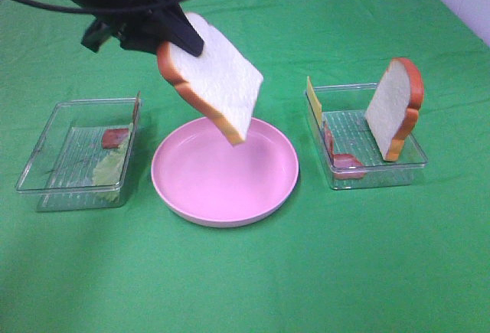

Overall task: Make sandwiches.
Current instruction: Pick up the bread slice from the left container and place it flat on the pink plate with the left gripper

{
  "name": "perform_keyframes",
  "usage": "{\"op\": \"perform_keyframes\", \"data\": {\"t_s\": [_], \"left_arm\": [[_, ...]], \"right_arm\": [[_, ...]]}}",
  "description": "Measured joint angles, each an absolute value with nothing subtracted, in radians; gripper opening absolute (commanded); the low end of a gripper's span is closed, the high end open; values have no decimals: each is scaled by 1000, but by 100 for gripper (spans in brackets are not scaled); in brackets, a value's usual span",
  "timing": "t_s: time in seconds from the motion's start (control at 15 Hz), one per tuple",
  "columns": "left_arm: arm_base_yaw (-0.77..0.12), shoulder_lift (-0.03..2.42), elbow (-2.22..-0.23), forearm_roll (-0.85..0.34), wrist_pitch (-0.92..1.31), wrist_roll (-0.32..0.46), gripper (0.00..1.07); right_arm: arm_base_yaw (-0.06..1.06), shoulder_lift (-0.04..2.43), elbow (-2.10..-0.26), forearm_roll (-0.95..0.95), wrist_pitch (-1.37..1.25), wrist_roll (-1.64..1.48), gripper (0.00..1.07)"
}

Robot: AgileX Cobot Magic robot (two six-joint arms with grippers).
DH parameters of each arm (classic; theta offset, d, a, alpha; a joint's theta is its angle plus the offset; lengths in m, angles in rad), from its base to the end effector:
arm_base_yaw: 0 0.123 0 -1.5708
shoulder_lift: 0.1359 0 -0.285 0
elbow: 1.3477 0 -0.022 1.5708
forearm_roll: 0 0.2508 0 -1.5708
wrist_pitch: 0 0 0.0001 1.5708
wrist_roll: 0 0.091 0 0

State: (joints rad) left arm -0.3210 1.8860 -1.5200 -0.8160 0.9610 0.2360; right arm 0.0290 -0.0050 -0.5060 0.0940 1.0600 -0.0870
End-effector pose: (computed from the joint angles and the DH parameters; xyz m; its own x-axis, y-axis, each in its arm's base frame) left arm 0.3694 -0.1801 0.2681 -0.9487 0.0568 -0.3112 0.2548 0.7201 -0.6454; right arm -0.0067 0.0073 0.2793 -0.4391 -0.0536 -0.8968 -0.1203 0.9927 -0.0004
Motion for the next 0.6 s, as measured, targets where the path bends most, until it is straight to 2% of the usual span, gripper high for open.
{"op": "perform_keyframes", "data": {"t_s": [0.4,0.6], "left_arm": [[-411,2066,-1520,-820,837,236,0],[-420,2095,-1520,-826,802,236,0]], "right_arm": [[29,-5,-506,94,1060,-87,78],[29,-5,-506,94,1060,-87,78]]}}
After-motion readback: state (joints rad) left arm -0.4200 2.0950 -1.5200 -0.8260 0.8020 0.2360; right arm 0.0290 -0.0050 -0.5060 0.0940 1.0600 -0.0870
